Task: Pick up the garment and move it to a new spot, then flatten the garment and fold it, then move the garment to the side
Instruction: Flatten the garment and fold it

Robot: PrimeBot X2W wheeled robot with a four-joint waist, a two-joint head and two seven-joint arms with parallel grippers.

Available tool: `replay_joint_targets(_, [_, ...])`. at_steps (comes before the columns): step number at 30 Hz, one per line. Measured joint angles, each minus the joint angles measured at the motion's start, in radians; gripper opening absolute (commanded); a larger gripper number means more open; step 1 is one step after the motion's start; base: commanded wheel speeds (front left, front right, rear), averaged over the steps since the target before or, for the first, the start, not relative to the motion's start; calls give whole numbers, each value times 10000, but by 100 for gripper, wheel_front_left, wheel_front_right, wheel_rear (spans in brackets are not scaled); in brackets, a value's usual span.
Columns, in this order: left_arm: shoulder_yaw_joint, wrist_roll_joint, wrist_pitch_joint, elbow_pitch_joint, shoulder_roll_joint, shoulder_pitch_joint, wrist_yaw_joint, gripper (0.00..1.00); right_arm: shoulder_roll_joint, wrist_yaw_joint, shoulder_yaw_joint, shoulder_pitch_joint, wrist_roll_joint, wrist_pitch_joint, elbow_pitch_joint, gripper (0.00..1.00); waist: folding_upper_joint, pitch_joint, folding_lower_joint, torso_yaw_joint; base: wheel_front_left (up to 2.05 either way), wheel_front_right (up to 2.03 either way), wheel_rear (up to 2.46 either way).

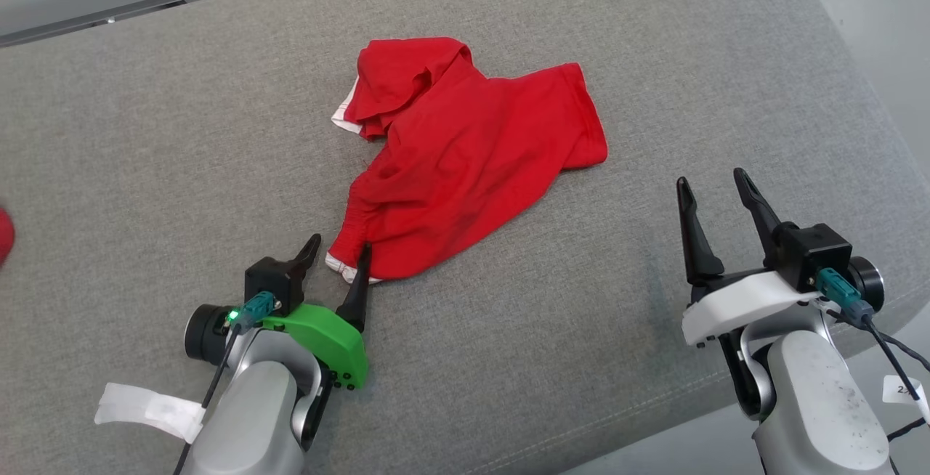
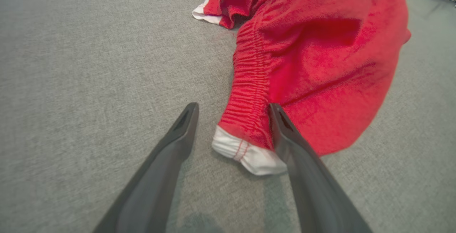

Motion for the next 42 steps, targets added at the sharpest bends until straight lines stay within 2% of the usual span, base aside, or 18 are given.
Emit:
replay_joint_targets(2, [-96,-6,0,251,2,-144,-90,100,10,0,-17,53,-2,0,-48,100,0,85,0,-82,0,0,0])
replay_joint_targets(3, [-182,-42,2,360,-4,-194,-130,83,23,0,-29,84,-4,0,-61,100,0,119,0,-115,0,0,0])
replay_joint_targets(4, [-261,-63,2,462,-10,-236,-174,56,27,0,-56,115,-12,0,-69,100,0,146,0,-139,0,0,0])
replay_joint_targets(6, [-399,-109,2,589,-29,-302,-224,22,25,0,-138,141,-17,0,-115,100,0,174,0,-148,0,0,0])
replay_joint_targets(7, [-456,-127,2,589,-35,-324,-240,0,27,0,-178,141,-27,0,-146,100,0,172,0,-132,0,0,0])
replay_joint_targets(13, [-192,-151,0,-393,-67,-295,-190,0,33,0,-385,167,-10,0,-309,100,0,91,0,111,0,0,0])
replay_joint_targets(19, [545,-151,0,-2086,42,707,232,0,36,0,-368,407,13,0,-299,100,0,-123,0,608,0,0,0])
replay_joint_targets(32, [1047,-474,424,-4069,585,2934,961,0,40,0,-42,829,88,0,314,100,-1,-688,0,1431,0,0,0])
replay_joint_targets(38, [1241,-650,523,-4249,725,3172,1106,0,42,0,81,898,88,0,570,100,0,-690,0,1460,0,0,0])
replay_joint_targets(42, [1283,-742,585,-3616,740,2954,1030,0,40,0,284,744,90,0,771,100,0,-673,0,1385,0,0,0])
